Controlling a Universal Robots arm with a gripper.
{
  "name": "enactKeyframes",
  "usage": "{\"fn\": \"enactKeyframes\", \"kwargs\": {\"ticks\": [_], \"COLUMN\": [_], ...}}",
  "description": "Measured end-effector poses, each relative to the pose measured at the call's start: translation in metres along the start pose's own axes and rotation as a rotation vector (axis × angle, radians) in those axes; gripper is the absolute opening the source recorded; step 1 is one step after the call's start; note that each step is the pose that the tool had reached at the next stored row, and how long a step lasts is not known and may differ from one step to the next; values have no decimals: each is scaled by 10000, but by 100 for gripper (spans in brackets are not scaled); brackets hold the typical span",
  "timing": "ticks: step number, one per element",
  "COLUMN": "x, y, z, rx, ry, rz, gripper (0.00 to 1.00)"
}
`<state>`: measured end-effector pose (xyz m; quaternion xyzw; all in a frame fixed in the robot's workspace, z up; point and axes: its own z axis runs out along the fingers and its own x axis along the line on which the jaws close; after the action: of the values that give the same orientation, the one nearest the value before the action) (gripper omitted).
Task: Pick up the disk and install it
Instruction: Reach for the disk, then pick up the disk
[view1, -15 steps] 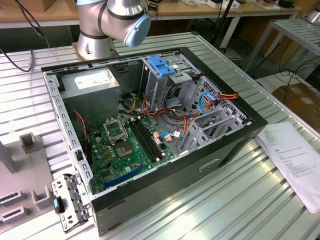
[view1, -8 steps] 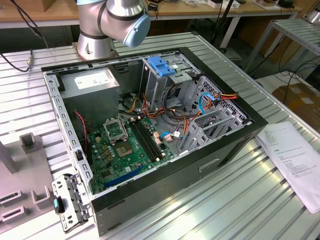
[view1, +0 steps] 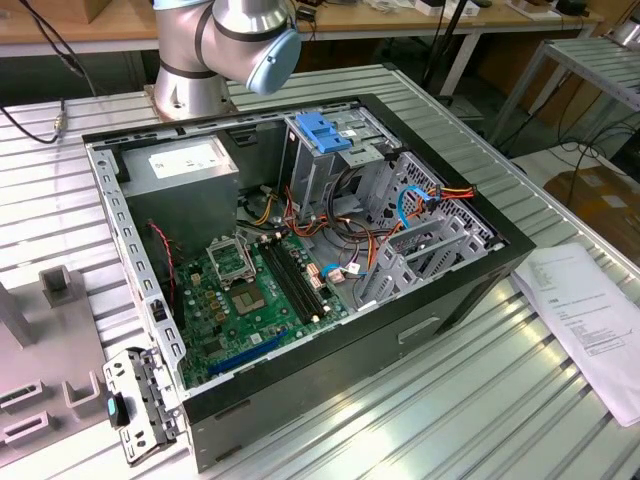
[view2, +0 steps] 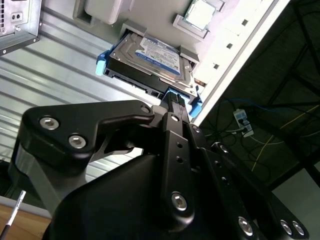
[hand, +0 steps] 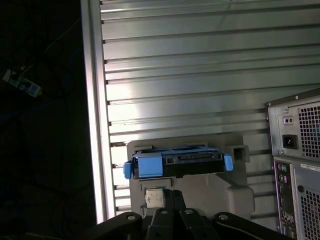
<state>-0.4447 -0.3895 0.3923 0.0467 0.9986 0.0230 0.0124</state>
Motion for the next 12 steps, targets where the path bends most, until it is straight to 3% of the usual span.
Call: {"fn": "enactKeyframes", "kwargs": {"ticks": [5,6,7,10,12], "x": [2,3,2,2,2], "y": [0,0,0,-1,-1], "z": [0,0,0,0,0], "rx": [-3,-9,-23,-47,-55], "ry": [5,20,48,96,113], "rz": [-114,-408,-1009,-2049,-2404], "gripper": [11,11,11,11,11]}}
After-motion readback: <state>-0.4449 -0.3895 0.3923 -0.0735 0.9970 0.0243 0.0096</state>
